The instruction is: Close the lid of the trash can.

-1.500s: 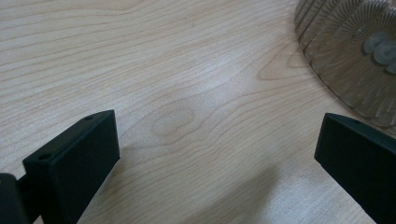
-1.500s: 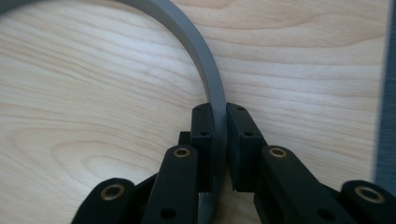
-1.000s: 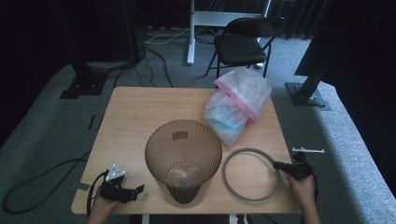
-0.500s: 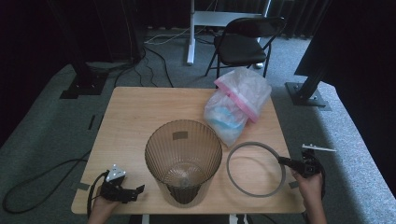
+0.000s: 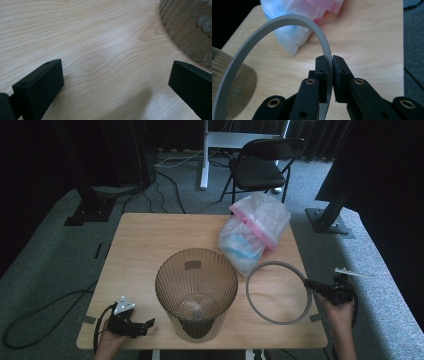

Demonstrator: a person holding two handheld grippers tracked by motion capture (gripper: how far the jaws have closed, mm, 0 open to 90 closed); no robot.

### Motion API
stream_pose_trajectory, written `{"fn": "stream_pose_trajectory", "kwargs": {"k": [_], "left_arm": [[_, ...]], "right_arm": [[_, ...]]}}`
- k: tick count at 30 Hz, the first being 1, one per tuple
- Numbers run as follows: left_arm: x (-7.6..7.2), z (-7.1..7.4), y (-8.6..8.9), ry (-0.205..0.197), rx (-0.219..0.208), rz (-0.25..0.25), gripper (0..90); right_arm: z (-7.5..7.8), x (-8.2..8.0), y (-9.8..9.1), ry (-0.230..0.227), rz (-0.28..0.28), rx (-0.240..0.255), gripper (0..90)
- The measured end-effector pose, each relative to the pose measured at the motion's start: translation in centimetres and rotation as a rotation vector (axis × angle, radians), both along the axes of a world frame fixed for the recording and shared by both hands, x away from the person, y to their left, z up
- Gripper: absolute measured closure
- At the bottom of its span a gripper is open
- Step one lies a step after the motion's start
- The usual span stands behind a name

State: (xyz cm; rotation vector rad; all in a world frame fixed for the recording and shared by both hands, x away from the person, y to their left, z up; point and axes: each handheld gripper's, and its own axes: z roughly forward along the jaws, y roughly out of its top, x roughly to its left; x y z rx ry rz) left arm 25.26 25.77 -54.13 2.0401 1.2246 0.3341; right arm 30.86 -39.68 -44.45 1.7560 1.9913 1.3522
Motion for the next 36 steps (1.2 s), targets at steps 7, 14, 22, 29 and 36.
{"fn": "stream_pose_trajectory", "kwargs": {"k": [7, 14, 22, 29, 36], "left_arm": [[0.0, 0.0, 0.0, 0.003, 0.003, -0.002, 0.0], [0.0, 0.0, 0.0, 0.004, 0.004, -0.003, 0.0], [0.1, -0.1, -0.1, 0.005, 0.009, -0.006, 0.0], [0.1, -0.1, -0.1, 0.005, 0.01, -0.007, 0.0], [0.1, -0.1, 0.0, 0.007, 0.006, -0.006, 0.0]], "right_arm": [[2.6, 0.2, -0.1, -0.062, 0.0, 0.014, 83.6], [4.5, 0.2, 0.1, -0.11, -0.008, 0.021, 83.6], [7.6, 0.8, 0.9, -0.188, 0.012, 0.029, 83.6], [10.1, 1.4, 2.0, -0.249, 0.042, 0.055, 83.6], [12.6, 2.2, 4.3, -0.298, 0.102, 0.054, 83.6]]}}
